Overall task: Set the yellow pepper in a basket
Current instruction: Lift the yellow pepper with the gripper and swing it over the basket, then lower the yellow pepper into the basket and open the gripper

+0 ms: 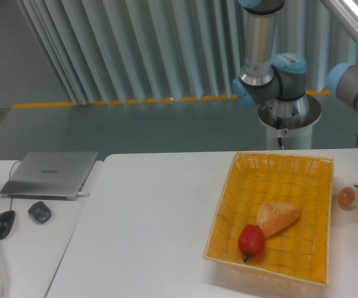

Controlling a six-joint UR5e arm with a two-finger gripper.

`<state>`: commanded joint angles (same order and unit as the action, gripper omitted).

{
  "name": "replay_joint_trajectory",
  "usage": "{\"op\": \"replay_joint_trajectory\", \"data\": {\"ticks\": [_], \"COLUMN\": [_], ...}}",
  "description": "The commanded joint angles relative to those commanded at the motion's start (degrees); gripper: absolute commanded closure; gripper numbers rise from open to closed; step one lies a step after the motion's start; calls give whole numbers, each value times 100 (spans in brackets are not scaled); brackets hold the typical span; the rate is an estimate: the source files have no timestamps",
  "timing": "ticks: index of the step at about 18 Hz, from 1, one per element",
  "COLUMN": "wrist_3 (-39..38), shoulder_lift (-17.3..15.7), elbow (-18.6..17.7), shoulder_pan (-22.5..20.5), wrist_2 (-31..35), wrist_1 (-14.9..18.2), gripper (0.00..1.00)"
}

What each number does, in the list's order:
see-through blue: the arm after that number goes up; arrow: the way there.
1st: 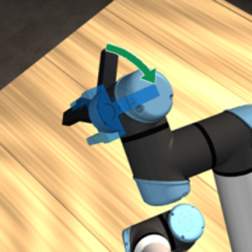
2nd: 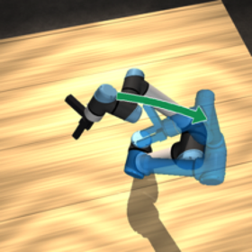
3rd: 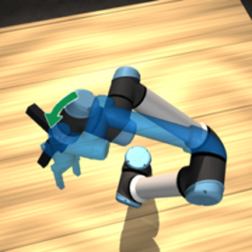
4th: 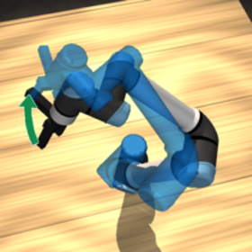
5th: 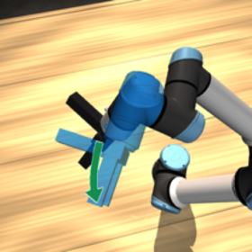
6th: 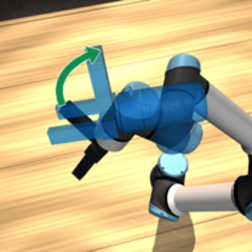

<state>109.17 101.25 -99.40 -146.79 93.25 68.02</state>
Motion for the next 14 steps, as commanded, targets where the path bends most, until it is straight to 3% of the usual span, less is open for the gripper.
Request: {"op": "replay_joint_trajectory", "data": {"ticks": [7,10,14], "wrist_3": [-624,-836,-872], "shoulder_lift": [-658,-1097,-1441], "elbow": [-149,-421,-720], "shoulder_pan": [483,642,669], "wrist_2": [-26,-26,-26], "wrist_1": [509,537,528], "gripper": [61,60,58]}}
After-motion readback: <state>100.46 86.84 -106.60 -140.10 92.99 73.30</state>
